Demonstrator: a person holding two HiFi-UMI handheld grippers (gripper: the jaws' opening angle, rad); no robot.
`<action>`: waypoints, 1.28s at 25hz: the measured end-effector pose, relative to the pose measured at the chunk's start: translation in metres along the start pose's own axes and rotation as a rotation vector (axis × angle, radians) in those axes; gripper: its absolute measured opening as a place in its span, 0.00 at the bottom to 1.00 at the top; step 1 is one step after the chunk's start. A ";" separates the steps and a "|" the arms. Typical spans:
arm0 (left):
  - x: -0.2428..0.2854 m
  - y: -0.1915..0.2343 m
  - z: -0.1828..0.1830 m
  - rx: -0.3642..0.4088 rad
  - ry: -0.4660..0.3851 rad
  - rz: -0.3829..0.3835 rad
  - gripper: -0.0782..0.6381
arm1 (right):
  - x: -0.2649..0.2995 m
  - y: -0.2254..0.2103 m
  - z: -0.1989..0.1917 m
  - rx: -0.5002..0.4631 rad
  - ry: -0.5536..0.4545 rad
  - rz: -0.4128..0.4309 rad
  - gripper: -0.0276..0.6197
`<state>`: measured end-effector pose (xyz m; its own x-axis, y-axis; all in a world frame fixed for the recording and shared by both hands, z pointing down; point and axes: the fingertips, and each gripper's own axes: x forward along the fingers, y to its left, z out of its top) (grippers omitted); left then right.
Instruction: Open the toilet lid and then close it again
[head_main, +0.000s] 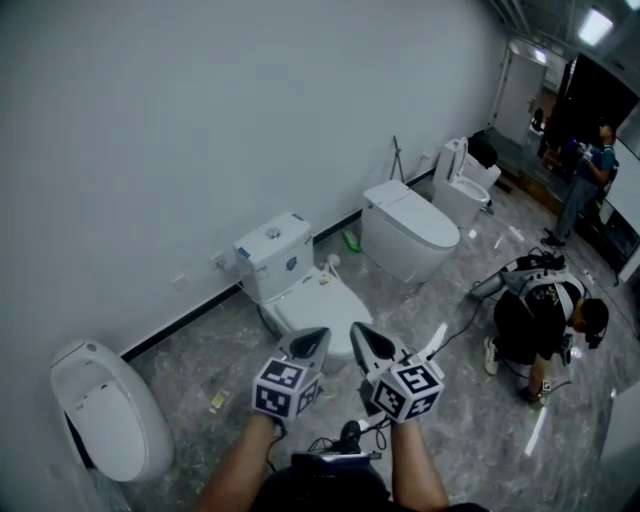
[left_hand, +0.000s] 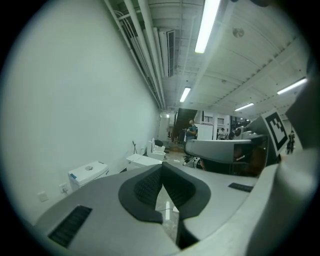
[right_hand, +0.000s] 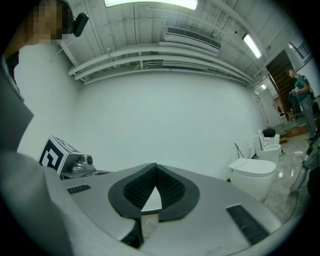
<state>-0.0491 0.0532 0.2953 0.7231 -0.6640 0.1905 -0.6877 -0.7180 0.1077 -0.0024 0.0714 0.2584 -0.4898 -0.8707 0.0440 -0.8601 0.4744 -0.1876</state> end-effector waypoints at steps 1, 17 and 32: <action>-0.004 -0.001 0.002 0.005 -0.004 0.000 0.12 | -0.002 0.004 0.001 -0.004 -0.003 0.002 0.06; -0.030 -0.017 0.019 0.052 -0.031 0.008 0.12 | -0.022 0.022 0.020 -0.049 -0.030 0.017 0.06; -0.033 -0.022 0.023 0.061 -0.043 -0.004 0.12 | -0.025 0.031 0.033 -0.071 -0.052 0.029 0.06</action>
<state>-0.0562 0.0855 0.2639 0.7286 -0.6688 0.1477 -0.6808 -0.7309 0.0487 -0.0121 0.1035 0.2196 -0.5083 -0.8611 -0.0114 -0.8545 0.5059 -0.1182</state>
